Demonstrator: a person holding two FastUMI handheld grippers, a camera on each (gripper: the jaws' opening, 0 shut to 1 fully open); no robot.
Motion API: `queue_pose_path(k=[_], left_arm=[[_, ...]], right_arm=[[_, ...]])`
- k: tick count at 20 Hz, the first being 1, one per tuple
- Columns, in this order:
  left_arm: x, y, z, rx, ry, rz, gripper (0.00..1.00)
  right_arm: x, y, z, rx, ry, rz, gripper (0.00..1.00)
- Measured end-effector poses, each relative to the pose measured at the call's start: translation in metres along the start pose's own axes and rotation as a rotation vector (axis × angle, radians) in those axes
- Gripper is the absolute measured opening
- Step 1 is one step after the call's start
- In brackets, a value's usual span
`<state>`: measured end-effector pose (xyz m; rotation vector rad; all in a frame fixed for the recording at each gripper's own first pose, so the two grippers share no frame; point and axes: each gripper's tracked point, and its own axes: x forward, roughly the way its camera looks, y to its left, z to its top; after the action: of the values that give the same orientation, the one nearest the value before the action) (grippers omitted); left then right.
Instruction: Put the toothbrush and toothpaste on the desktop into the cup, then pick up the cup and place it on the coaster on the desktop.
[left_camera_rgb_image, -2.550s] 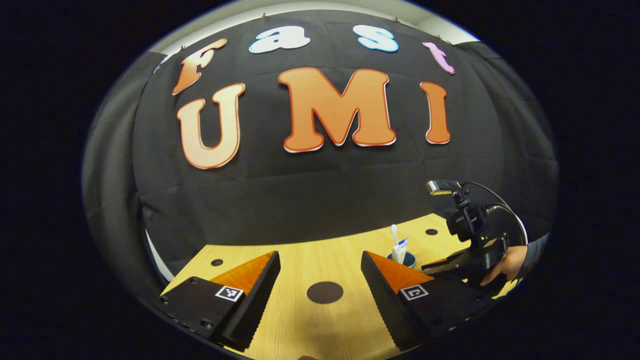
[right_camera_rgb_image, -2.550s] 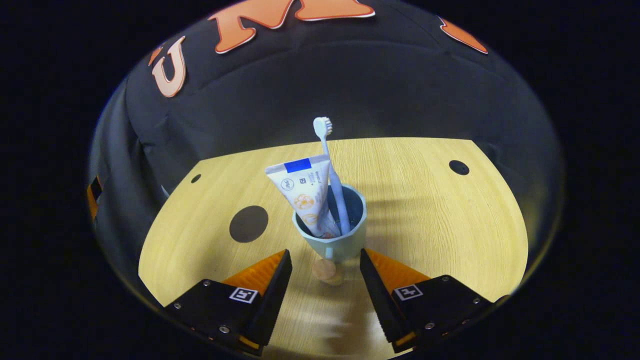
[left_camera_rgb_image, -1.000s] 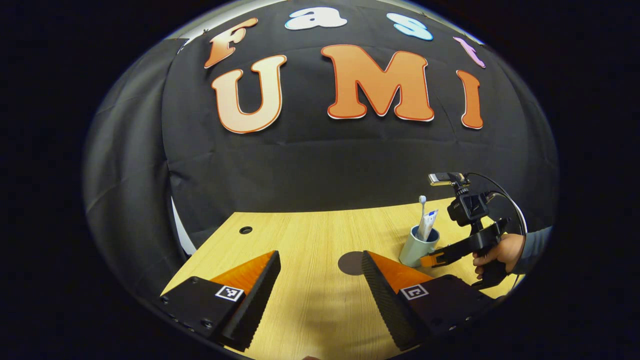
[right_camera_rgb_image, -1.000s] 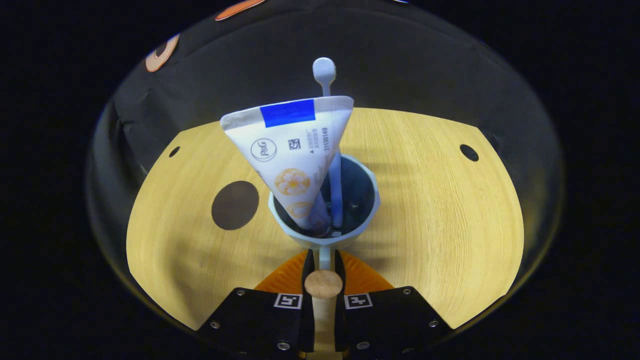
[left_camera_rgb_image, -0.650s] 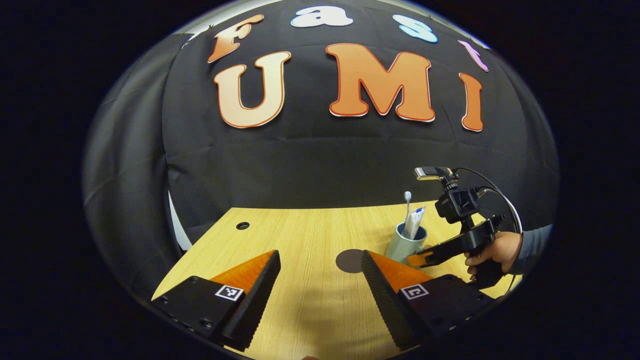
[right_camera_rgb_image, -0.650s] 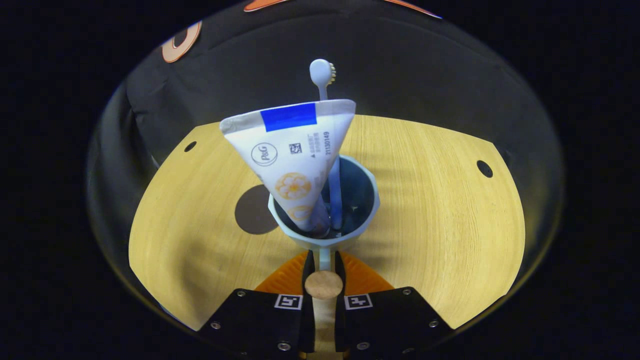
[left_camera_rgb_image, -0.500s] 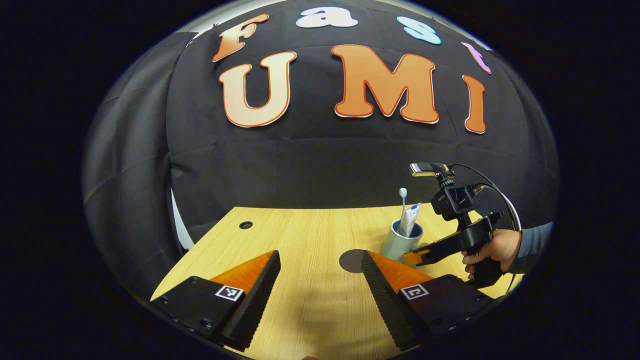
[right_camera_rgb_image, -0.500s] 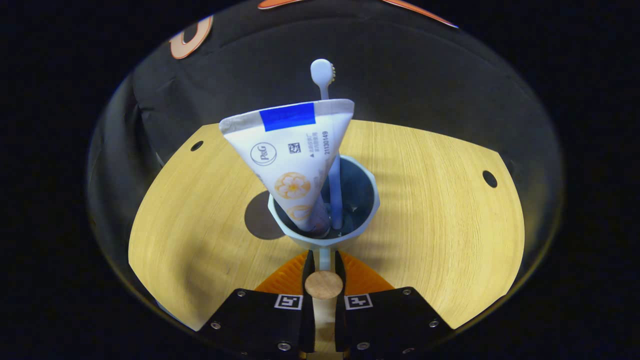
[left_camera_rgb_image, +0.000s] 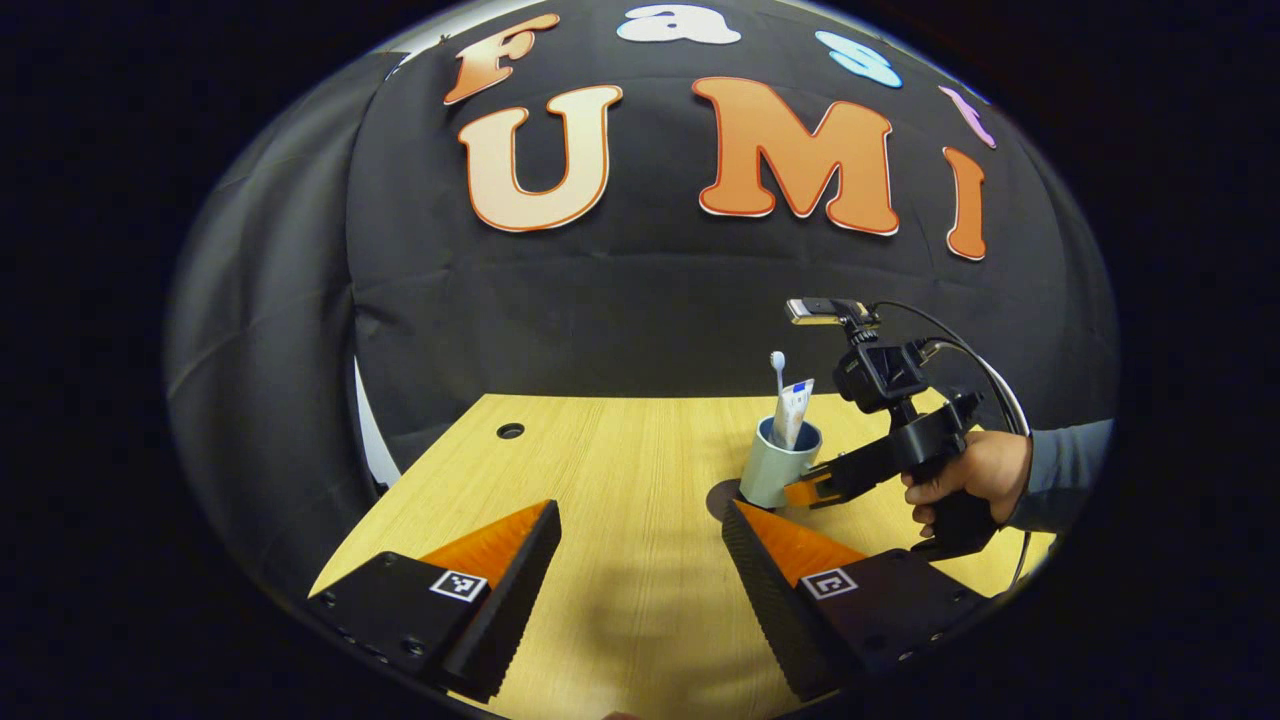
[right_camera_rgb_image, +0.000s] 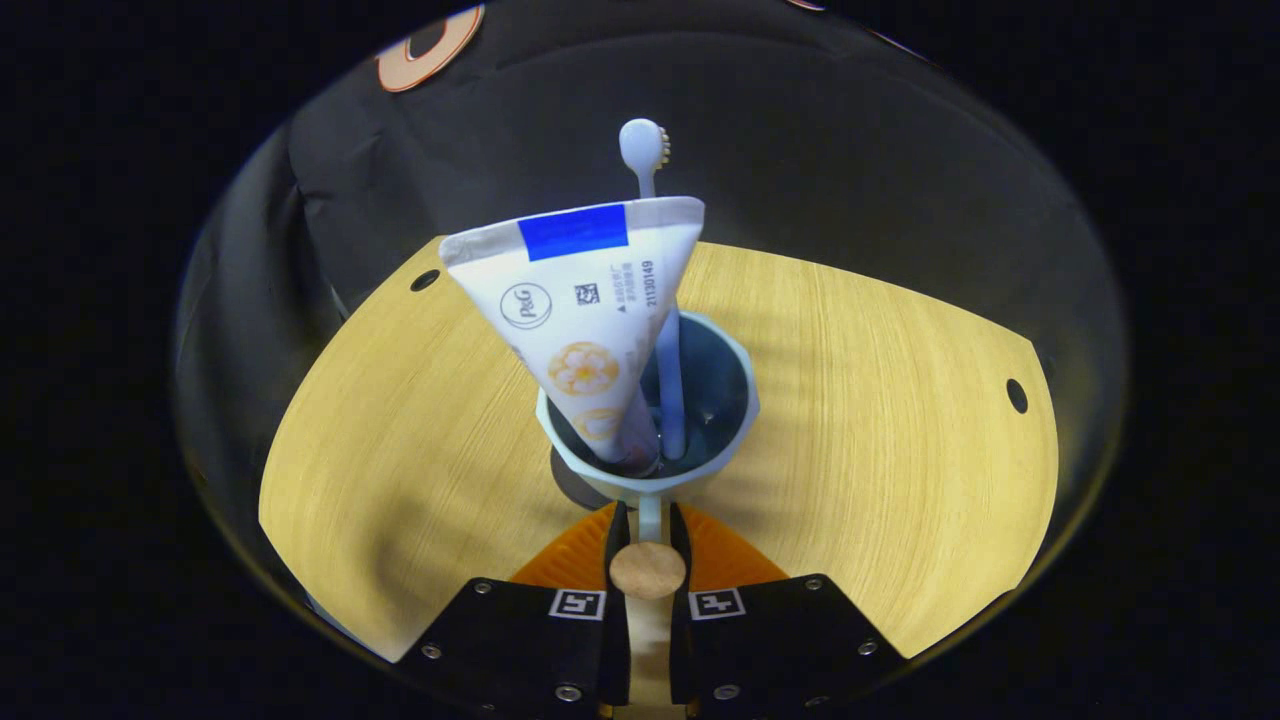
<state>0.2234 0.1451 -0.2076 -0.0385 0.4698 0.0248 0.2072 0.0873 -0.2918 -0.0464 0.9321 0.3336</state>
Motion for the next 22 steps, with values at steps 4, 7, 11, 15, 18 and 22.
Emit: queue_pose_path(k=[4,7,11,15,18,22], left_arm=[[0.002,0.012,-0.003,-0.001,0.005,-0.005,0.98],[0.005,0.018,-0.004,-0.005,0.021,-0.006,0.98],[0.01,0.021,0.0,0.001,0.024,-0.016,0.98],[0.013,0.025,-0.005,0.003,0.024,-0.043,0.98],[0.028,0.032,-0.011,0.013,0.011,-0.07,0.98],[0.071,0.032,-0.014,0.057,-0.02,-0.109,0.98]], right_arm=[[-0.003,-0.001,-0.002,-0.002,0.019,-0.009,0.16],[-0.004,-0.002,-0.003,-0.007,0.037,-0.022,0.16],[-0.008,-0.007,0.004,-0.008,0.034,-0.044,0.22],[-0.013,-0.003,0.012,0.03,-0.005,-0.041,0.3],[-0.028,-0.002,0.017,0.044,-0.057,-0.037,0.48],[-0.063,-0.011,0.022,0.1,-0.158,-0.024,0.67]])
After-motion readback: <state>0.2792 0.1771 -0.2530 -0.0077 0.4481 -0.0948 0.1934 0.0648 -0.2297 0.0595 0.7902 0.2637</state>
